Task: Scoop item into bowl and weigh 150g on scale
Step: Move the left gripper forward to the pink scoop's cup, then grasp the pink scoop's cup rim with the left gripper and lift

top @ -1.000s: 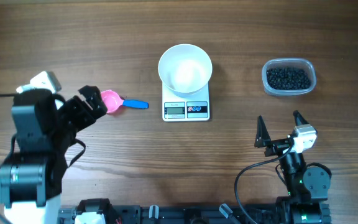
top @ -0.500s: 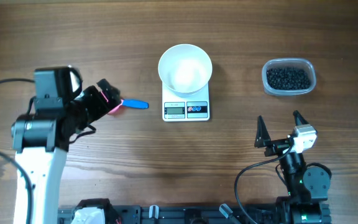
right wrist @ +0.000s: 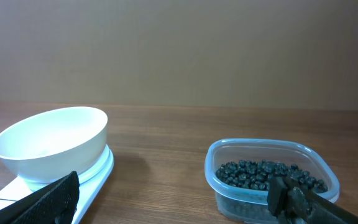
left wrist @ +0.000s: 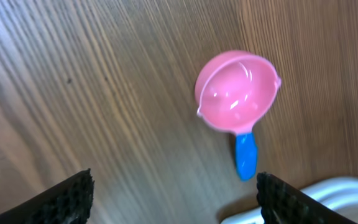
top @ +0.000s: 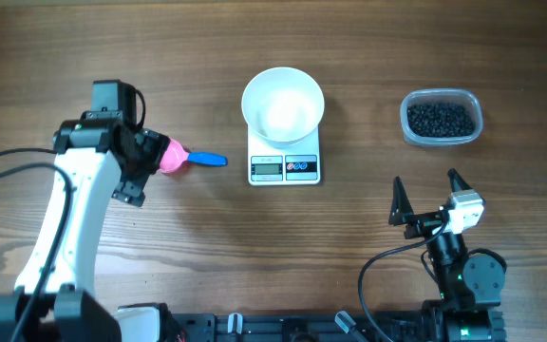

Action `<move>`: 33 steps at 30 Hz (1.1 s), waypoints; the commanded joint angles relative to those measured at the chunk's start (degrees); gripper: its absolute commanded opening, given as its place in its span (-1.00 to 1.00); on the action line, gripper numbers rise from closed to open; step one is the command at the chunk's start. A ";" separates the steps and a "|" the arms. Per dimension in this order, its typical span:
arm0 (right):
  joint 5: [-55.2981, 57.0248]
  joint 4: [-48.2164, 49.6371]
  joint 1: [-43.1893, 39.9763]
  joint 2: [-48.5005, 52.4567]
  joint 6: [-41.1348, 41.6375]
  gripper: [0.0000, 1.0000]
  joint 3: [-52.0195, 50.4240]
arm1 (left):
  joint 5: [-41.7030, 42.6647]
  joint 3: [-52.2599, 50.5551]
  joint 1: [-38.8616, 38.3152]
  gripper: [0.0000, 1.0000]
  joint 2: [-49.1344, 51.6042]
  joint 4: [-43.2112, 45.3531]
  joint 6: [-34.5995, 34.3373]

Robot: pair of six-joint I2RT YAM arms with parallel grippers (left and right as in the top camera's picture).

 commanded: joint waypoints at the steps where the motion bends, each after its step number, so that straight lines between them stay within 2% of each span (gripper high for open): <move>1: 0.55 0.20 -0.17 -0.35 -0.68 0.97 -0.13 | -2.19 0.79 -0.17 0.69 3.82 2.29 -5.97; 13: 0.55 0.20 -0.17 -0.35 -0.70 0.99 -0.13 | -1.20 -1.53 -0.22 0.43 12.48 9.51 -7.41; 17: 0.55 0.20 -0.17 -0.35 -0.68 0.99 -0.13 | -0.61 -5.64 -0.22 0.40 12.63 13.27 -12.20; 28: 0.55 0.20 -0.17 -0.35 -0.70 0.98 -0.13 | 0.33 -11.65 -1.14 0.19 12.68 24.65 -12.17; 33: 0.55 0.20 -0.17 -0.35 -0.70 1.00 -0.13 | -0.98 -12.76 -1.70 -0.03 12.68 27.21 -12.20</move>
